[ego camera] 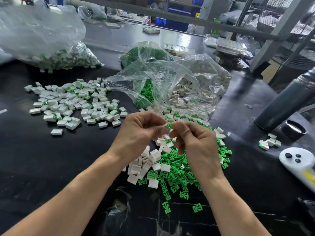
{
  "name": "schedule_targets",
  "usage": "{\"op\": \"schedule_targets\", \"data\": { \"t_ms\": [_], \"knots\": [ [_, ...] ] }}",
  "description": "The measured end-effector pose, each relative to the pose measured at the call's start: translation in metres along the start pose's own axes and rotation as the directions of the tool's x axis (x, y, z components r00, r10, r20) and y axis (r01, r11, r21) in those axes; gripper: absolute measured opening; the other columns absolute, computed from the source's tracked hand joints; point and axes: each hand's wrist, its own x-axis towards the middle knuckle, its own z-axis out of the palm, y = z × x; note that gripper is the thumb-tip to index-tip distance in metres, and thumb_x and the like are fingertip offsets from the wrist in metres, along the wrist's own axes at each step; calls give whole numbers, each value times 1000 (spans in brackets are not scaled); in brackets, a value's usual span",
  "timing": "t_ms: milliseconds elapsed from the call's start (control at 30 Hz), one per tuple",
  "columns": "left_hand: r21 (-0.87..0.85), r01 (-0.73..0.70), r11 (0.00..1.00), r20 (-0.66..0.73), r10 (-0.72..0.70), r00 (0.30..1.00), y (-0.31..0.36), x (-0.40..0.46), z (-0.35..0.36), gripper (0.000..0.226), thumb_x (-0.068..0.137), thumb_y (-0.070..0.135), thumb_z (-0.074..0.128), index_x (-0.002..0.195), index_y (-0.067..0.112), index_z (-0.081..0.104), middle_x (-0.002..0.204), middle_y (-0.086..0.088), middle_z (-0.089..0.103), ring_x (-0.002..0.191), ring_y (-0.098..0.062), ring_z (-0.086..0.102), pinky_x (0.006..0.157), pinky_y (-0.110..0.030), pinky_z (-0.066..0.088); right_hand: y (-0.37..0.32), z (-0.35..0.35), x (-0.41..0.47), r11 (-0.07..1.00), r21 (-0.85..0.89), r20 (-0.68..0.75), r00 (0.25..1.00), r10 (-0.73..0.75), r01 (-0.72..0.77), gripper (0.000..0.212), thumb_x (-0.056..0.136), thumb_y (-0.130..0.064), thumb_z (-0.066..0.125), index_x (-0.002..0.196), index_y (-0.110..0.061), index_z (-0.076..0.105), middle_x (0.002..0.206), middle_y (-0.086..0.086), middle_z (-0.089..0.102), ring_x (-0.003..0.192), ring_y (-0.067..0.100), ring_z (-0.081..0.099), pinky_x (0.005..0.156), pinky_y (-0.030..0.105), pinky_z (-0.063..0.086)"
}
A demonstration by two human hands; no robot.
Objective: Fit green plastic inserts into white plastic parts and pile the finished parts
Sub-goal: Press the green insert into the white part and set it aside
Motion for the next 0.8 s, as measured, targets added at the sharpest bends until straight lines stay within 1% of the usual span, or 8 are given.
{"op": "schedule_targets", "data": {
  "t_ms": [100,200,267,367,500,567,667,800],
  "knots": [
    [-13,6,1000,36,-6,999,-1,0,1,12,77,14,82,87,14,75,83,-2,74,75,-12,68,70,-24,56,-1,2,0,995,10,29,995,96,-96,47,104,-48,49,84,-15,75,75,9,73,55,17,52,42,26,38],
    [-7,24,1000,100,-23,995,-1,-1,4,13,81,17,80,91,10,74,101,-16,73,89,-31,69,91,-47,56,-2,8,-2,986,-1,125,979,163,-165,66,101,-63,35,69,-19,73,67,8,69,51,16,51,40,23,36],
    [-37,37,999,163,-31,986,-1,-3,8,9,86,11,76,92,7,73,102,-22,71,81,-27,69,86,-47,57,-3,12,-4,985,-31,136,976,170,-167,69,103,-63,32,60,-24,70,57,3,60,45,10,47,39,20,34],
    [-20,44,999,192,-39,981,-1,-6,10,3,90,6,73,93,6,72,96,-20,74,79,-24,70,83,-44,61,0,16,-4,987,-42,116,981,157,-153,67,109,-54,30,62,-30,73,52,-2,46,43,7,37,39,20,28],
    [2,63,998,168,-63,984,-2,-7,13,8,90,8,75,96,3,73,91,-19,74,83,-29,69,94,-55,56,11,19,-1,989,-91,53,991,123,-118,67,109,-50,29,74,-13,72,44,-12,46,41,0,39,42,17,30],
    [11,60,998,152,-61,986,-2,-8,15,8,90,8,75,96,2,73,90,-18,74,82,-27,70,93,-53,57,13,20,0,987,-127,32,994,103,-98,65,106,-51,28,75,-20,75,45,-16,52,42,-2,47,44,12,33],
    [15,53,998,131,-55,990,-2,-8,17,8,90,10,75,95,4,74,92,-18,75,83,-24,70,94,-53,57,12,21,0,986,-165,28,999,38,-33,62,103,-49,25,63,-43,72,48,-23,55,46,-6,52,46,7,36],
    [28,59,998,91,-62,994,-4,-9,18,6,91,12,76,95,8,75,97,-12,77,95,-29,72,99,-55,54,11,25,1,983,-186,-2,1000,0,0,65,104,-45,25,55,-46,67,49,-25,56,49,-8,54,49,6,38]
  ]
}}
